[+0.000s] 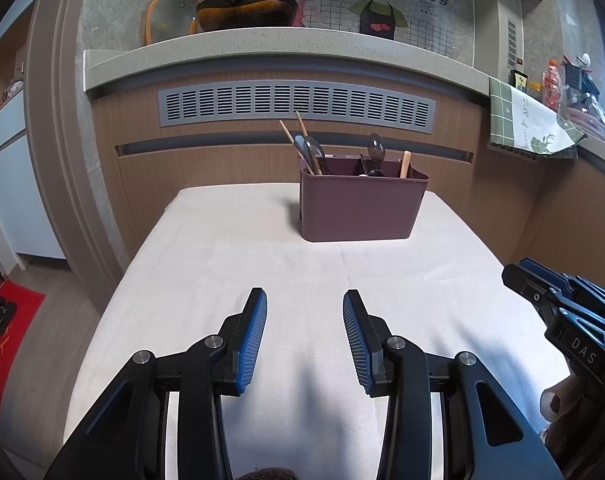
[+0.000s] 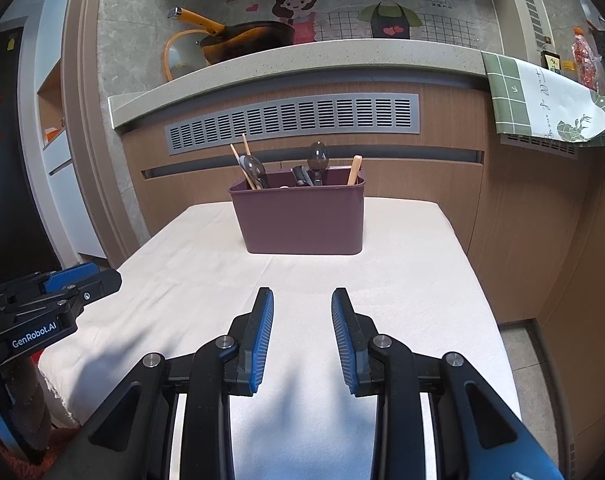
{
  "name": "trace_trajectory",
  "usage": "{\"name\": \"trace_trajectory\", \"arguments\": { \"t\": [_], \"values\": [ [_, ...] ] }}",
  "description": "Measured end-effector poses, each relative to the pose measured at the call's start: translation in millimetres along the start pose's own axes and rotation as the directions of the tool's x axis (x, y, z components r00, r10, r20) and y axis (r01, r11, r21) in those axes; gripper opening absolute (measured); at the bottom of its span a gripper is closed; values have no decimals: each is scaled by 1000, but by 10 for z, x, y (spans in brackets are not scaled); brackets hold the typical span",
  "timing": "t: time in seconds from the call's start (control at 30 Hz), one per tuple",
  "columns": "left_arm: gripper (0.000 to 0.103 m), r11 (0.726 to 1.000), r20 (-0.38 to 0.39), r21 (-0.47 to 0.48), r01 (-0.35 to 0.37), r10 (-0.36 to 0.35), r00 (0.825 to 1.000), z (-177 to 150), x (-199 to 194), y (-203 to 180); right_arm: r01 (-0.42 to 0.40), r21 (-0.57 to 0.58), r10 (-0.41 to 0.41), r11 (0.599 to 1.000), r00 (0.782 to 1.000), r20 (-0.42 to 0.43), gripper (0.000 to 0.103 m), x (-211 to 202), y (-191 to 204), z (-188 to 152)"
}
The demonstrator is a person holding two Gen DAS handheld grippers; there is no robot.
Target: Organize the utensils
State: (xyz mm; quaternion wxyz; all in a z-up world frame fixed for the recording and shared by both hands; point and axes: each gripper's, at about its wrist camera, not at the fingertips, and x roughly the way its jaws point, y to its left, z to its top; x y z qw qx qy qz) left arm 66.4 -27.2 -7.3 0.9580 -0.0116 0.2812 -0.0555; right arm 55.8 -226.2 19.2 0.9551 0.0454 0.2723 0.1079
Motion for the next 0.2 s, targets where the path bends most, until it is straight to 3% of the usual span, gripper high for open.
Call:
{"name": "trace_trajectory", "arguments": {
  "t": [0.2],
  "values": [
    [41,999,-18,-41,34,-35,999,-1,40,91,7,-5,-7,1000,1000,1,29,-3,14,23]
  ]
}}
